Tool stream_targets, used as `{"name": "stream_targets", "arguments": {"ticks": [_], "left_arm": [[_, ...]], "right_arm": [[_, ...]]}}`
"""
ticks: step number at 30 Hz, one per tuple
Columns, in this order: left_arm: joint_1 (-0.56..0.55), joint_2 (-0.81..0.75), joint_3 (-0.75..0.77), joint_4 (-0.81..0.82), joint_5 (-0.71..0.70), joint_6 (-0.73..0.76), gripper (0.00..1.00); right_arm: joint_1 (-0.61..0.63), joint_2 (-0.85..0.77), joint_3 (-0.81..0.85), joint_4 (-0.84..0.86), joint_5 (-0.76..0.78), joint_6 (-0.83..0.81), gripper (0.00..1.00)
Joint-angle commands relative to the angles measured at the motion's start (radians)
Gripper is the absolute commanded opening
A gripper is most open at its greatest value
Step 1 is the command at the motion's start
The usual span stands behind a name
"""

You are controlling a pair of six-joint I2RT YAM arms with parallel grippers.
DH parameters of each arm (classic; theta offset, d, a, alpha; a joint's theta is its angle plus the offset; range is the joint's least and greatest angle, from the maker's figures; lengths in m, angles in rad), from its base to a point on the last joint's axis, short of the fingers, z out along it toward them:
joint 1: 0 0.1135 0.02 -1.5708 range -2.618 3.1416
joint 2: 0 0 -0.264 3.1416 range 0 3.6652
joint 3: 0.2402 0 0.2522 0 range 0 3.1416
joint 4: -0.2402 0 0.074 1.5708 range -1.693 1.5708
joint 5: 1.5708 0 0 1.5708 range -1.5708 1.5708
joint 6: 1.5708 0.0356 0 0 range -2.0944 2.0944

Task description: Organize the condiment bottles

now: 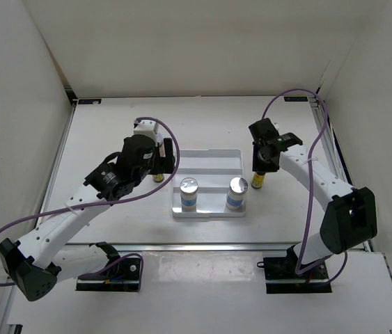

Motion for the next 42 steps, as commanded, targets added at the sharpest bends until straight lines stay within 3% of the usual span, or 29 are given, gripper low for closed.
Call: {"name": "stream_targets", "arguments": {"ticks": [1,5,17,36,39,41,42], "left_arm": [[0.006,-0.024,-0.007,-0.008,0.011,0.005,1.0],[0.016,-0.024,-0.016,-0.008,0.02,0.014,1.0],[0.068,0.004,-0.045,-0.008,0.02,0.023,1.0],[0.137,0.004,-0.082,-0.026,0.04,0.025,1.0],[0.137,0.004,-0.082,-0.026,0.04,0.025,1.0],[0.146,0.028,-0.082,-0.026,0.04,0.025,1.0],[0.146,0.037,-0.082,-0.026,0.04,0.016,1.0]], "right_arm": [[-0.004,-0.011,-0.002,0.009,-0.009,-0.008,0.14],[-0.004,-0.058,0.05,-0.014,0.0,-0.017,0.01],[0.069,-0.131,0.185,-0.016,-0.106,-0.092,0.01],[0.156,0.104,0.144,0.112,-0.146,-0.092,0.01],[0.156,0.113,0.144,0.112,-0.146,-0.092,0.24],[0.156,0.113,0.144,0.112,-0.146,-0.092,0.33],[0.156,0.103,0.144,0.112,-0.146,-0.092,0.44]]}}
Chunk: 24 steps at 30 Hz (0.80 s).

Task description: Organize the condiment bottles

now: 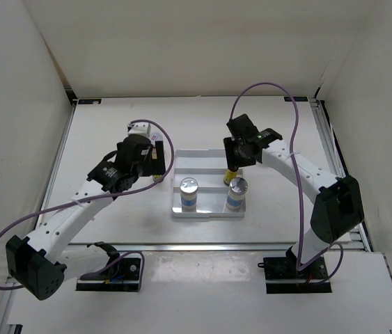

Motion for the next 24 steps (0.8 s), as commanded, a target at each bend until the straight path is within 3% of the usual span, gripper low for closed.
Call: {"name": "stream_targets", "arguments": {"ticks": [1,3,8,16,19,24], "left_arm": [[0.019,0.031,-0.006,-0.004,0.015,0.0,1.0],[0.035,0.052,-0.006,-0.004,0.033,-0.009,1.0],[0.074,0.111,0.003,0.031,0.053,-0.018,1.0],[0.108,0.22,0.04,0.116,0.062,0.0,1.0],[0.118,0.279,0.063,0.135,0.062,0.009,0.94],[0.137,0.338,0.095,0.165,0.082,0.009,0.77]], "right_arm": [[0.004,-0.014,0.013,0.04,0.007,-0.012,0.54],[0.004,-0.014,0.026,0.026,0.021,-0.012,0.71],[0.004,-0.035,0.082,-0.008,0.043,-0.012,0.93],[0.004,-0.148,0.134,-0.008,0.033,-0.044,1.0],[0.004,-0.196,0.134,-0.008,0.033,-0.044,1.0],[0.004,-0.241,0.105,-0.008,0.033,-0.053,1.0]]}}
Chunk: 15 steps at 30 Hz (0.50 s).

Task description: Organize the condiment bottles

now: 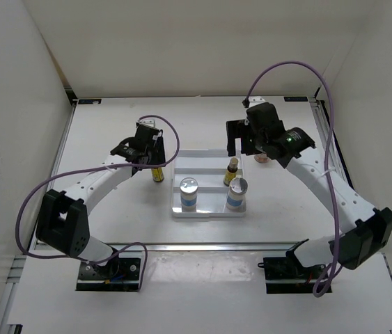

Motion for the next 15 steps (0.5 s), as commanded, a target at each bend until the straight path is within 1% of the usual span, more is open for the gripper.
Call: {"name": "stream_targets", "arguments": {"ticks": [1,4,5,8,9,11,14,15], "left_arm": [[0.012,-0.01,0.055,0.044,0.027,0.007,0.75],[0.021,0.009,0.065,0.053,0.027,0.016,0.67],[0.021,0.009,0.078,0.053,0.027,0.016,0.63],[0.021,0.019,0.088,0.053,0.027,0.027,0.55],[0.021,0.019,0.088,0.053,0.036,0.027,0.5],[0.021,0.019,0.097,0.053,0.036,0.036,0.45],[0.021,0.019,0.107,0.053,0.046,0.036,0.34],[0.021,0.019,0.107,0.053,0.047,0.036,0.28]], "right_arm": [[0.004,-0.036,-0.001,0.002,0.006,-0.025,1.0],[0.004,-0.056,-0.025,0.002,0.016,-0.025,1.0],[0.004,-0.056,-0.039,0.002,0.016,-0.025,1.0],[0.004,-0.067,-0.062,0.002,0.016,-0.025,1.0],[0.004,-0.077,-0.062,-0.007,0.025,-0.025,1.0],[0.004,-0.078,-0.071,-0.007,0.025,-0.025,1.0],[0.004,-0.088,-0.08,-0.007,0.036,-0.025,1.0],[0.004,-0.097,-0.08,-0.007,0.036,-0.025,1.0]]}}
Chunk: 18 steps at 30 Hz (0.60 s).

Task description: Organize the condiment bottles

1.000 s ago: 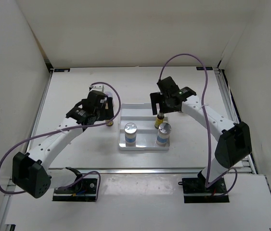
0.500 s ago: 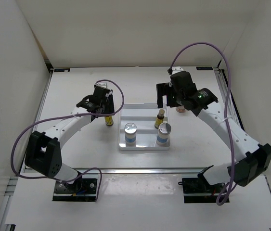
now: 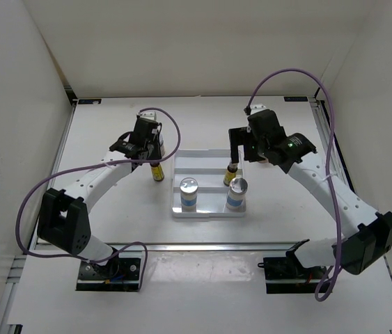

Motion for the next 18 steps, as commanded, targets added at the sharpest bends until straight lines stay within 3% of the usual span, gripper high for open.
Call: {"name": "stream_targets", "arguments": {"ticks": [1,4,10,18], "left_arm": [[0.007,-0.008,0.044,0.015,0.034,0.004,0.24],[0.007,-0.017,0.067,0.015,0.046,0.004,0.11],[-0.003,-0.085,0.127,0.001,0.046,0.013,0.11],[-0.105,-0.08,0.257,-0.037,0.034,0.044,0.11]], "right_arm": [[0.004,-0.045,-0.005,0.01,0.024,-0.016,1.0],[0.004,-0.045,-0.005,0.001,0.035,-0.016,1.0],[0.004,-0.065,-0.014,0.001,0.053,-0.016,1.0],[0.004,-0.074,-0.034,-0.018,0.072,-0.025,1.0]]}}
